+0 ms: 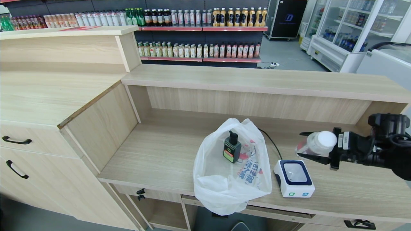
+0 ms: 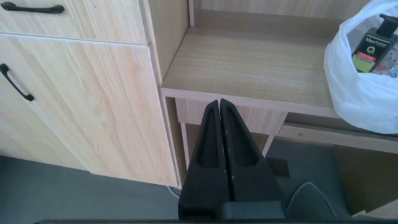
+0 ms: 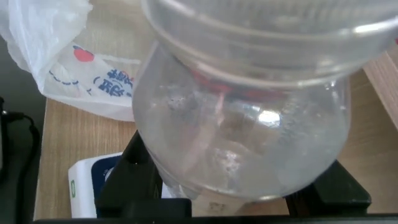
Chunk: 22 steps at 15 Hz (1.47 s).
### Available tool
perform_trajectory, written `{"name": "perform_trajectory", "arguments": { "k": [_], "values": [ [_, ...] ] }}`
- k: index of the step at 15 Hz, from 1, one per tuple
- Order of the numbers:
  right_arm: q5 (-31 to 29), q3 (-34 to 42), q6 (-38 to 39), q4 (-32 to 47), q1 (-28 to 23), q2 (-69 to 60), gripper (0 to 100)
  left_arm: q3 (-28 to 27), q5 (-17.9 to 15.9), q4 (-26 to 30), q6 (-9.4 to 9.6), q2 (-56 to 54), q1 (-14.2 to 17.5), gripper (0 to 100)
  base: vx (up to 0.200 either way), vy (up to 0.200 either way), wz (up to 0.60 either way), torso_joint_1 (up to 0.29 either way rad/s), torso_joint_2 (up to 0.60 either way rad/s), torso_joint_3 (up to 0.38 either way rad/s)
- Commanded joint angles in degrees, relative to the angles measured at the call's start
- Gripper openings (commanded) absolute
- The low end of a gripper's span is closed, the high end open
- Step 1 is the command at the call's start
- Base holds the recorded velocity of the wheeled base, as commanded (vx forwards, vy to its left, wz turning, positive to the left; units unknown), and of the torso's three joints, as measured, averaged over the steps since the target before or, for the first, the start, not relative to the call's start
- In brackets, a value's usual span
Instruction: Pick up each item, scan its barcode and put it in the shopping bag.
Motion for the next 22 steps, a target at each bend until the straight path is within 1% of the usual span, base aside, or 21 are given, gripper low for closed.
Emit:
{"name": "perform_trajectory", "arguments": {
  "k": [1,2,4,5,6,8,9,10,12,14,15,17,19,21,22],
  "values": [
    [-0.2,0.3,11.2,0.7,0.0,-10.1,0,0.0,0.0,0.0,0.0,0.0,0.0,0,0.0,0.0,0.0,0.0,0.0,0.0],
    [-2.4,1.2,20.2,2.4,0.0,-15.7,0,0.0,0.0,0.0,0.0,0.0,0.0,0,0.0,0.0,0.0,0.0,0.0,0.0],
    [-13.4,2.1,40.9,3.7,0.8,-26.1,0,0.0,0.0,0.0,0.0,0.0,0.0,0,0.0,0.0,0.0,0.0,0.0,0.0],
    [-17.3,2.3,45.9,3.9,1.1,-28.3,0,0.0,0.0,0.0,0.0,0.0,0.0,0,0.0,0.0,0.0,0.0,0.0,0.0],
    [-26.7,3.1,54.8,3.9,1.3,-31.1,0,0.0,0.0,0.0,0.0,0.0,0.0,0,0.0,0.0,0.0,0.0,0.0,0.0],
    [-41.6,5.7,63.9,3.9,1.4,-32.2,0,0.0,0.0,0.0,0.0,0.0,0.0,0,0.0,0.0,0.0,0.0,0.0,0.0],
    [-49.4,7.4,66.8,4.1,2.7,-32.3,0,0.0,0.0,0.0,0.0,0.0,0.0,0,0.0,0.0,0.0,0.0,0.0,0.0],
    [-55.2,9.1,68.7,3.8,4.4,-32.7,0,0.0,0.0,0.0,0.0,0.0,0.0,0,0.0,0.0,0.0,0.0,0.0,0.0],
    [-63.3,12.0,68.5,3.7,8.2,-35.0,0,0.0,0.0,0.0,0.0,0.0,0.0,0,0.0,0.0,0.0,0.0,0.0,0.0],
    [-70.8,13.8,64.2,4.1,10.5,-36.2,0,0.0,0.0,0.0,0.0,0.0,0.0,0,0.0,0.0,0.0,0.0,0.0,0.0],
    [-73.6,14.0,62.4,4.1,11.6,-36.3,0,0.0,0.0,0.0,0.0,0.0,0.0,0,0.0,0.0,0.0,0.0,0.0,0.0],
    [-75.1,14.0,59.5,4.2,14.4,-37.3,0,0.0,0.0,0.0,0.0,0.0,0.0,0,0.0,0.0,0.0,0.0,0.0,0.0],
    [-75.0,14.0,56.6,4.2,15.2,-37.5,0,0.0,0.0,0.0,0.0,0.0,0.0,0,0.0,0.0,0.0,0.0,0.0,0.0],
    [-75.1,14.1,53.9,4.3,17.2,-38.1,0,0.0,0.0,0.0,0.0,0.0,0.0,0,0.0,0.0,0.6,0.005,0.0,0.002],
    [-74.6,14.3,52.3,6.3,18.3,-39.2,0,0.0,0.0,0.0,0.0,0.0,0.0,0,0.0,0.0,0.6,0.002,0.0,0.002]
  ]
}}
